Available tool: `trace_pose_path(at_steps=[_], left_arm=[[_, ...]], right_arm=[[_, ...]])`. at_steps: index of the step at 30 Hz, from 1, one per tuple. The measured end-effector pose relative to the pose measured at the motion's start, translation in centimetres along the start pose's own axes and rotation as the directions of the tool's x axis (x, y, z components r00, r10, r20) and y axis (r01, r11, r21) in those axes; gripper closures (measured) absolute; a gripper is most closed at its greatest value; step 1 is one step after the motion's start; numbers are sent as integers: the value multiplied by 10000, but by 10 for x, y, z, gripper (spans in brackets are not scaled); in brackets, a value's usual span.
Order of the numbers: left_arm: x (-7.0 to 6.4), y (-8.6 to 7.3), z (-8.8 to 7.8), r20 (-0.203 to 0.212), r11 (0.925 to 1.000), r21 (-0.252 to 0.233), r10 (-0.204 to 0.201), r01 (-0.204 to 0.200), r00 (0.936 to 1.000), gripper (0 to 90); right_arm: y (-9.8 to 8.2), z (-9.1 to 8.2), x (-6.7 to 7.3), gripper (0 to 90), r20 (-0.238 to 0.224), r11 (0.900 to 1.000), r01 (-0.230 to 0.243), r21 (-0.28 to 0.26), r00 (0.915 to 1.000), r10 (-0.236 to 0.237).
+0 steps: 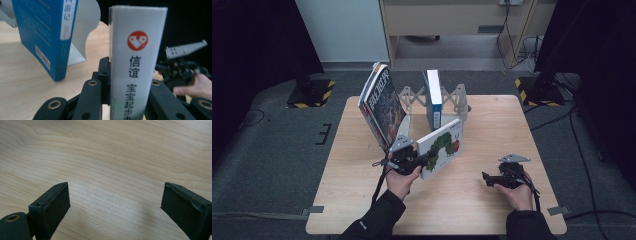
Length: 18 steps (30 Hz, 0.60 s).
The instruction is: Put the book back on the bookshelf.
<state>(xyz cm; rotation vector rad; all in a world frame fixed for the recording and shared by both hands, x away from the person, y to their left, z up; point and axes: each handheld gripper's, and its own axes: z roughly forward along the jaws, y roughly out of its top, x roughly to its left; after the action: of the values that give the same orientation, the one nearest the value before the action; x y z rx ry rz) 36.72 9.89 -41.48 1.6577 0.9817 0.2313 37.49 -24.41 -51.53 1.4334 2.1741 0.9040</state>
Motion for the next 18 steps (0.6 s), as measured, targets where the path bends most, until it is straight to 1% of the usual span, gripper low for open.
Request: trace_pose_path(at_steps=[2, 4, 5, 8, 9, 11, 12, 18], left_arm=[[0, 2, 5, -101, 10000, -70, 3, -4, 9999, 743], [-1, 3, 10, -341, 9996, -189, 212, -219, 9992, 743], [0, 3, 13, -440, 9995, -209, 213, -222, 9988, 743], [2, 4, 20, -537, 9994, -311, 133, -150, 9985, 743], [3, 4, 22, -614, 9992, -367, 139, -162, 9980, 743], [4, 4, 26, -738, 9989, -443, 130, -163, 9972, 743], [5, 4, 28, -851, 9983, -526, 203, -248, 9962, 743], [7, 6, 39, -1223, 9972, -609, 367, -444, 9918, 743]], right_arm=[[0, 1, 0, 84, 30, 10000, 21, 42, 10000, -21], [-1, 1, 0, 83, 33, 10000, 26, 85, 10000, -27], [-1, 1, -1, 82, 24, 9999, 48, 106, 10000, -48], [-1, 3, -1, 80, 57, 9996, 171, 246, 9998, -172], [-1, 3, -1, 80, 64, 9996, 134, 266, 9999, -136], [-2, 5, -1, 79, 91, 9991, 205, 367, 9997, -208], [-2, 6, -1, 75, 114, 9989, 166, 440, 9998, -171], [-5, 9, -2, 72, 179, 9966, 292, 768, 9994, -306]])
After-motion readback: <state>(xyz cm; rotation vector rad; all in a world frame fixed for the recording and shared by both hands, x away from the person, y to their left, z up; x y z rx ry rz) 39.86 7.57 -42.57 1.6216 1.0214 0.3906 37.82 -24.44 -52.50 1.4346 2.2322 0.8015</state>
